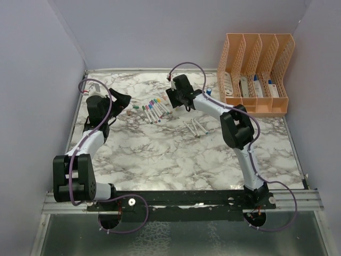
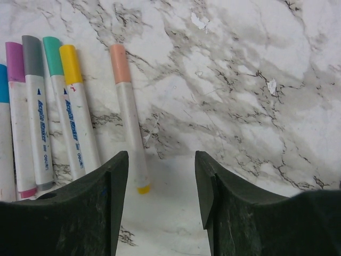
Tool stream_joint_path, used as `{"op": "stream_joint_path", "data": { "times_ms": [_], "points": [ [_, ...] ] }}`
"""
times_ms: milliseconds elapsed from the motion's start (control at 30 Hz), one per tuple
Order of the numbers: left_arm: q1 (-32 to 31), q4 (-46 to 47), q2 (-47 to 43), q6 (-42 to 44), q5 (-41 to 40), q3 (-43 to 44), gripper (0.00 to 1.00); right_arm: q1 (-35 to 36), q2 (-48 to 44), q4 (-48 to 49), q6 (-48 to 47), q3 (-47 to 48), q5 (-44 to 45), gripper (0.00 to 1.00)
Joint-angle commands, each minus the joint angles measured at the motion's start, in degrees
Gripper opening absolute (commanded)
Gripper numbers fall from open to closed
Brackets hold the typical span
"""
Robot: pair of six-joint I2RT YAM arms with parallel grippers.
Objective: Open the pen caps
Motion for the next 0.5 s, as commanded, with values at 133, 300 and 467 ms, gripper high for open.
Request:
{"op": "stream_joint_path", "data": {
  "times_ms": [133, 300, 467],
  "points": [
    [0.31, 2.17, -1.35, -0.81, 1.76, -0.7, 0.84, -0.43, 3.56, -1.77, -1.43, 4.98, -4.22, 0.52],
    [0.31, 2.5, -0.77, -0.82, 1.67, -0.74, 0.85, -0.45, 4.58, -1.53, -1.1, 5.14, -5.94, 0.52],
    [0.29, 2.82, -0.39, -0.94, 1.84, -0.71, 0.84, -0.42, 5.57, -1.36, -0.58, 5.43, -6.52, 0.52]
  ]
}}
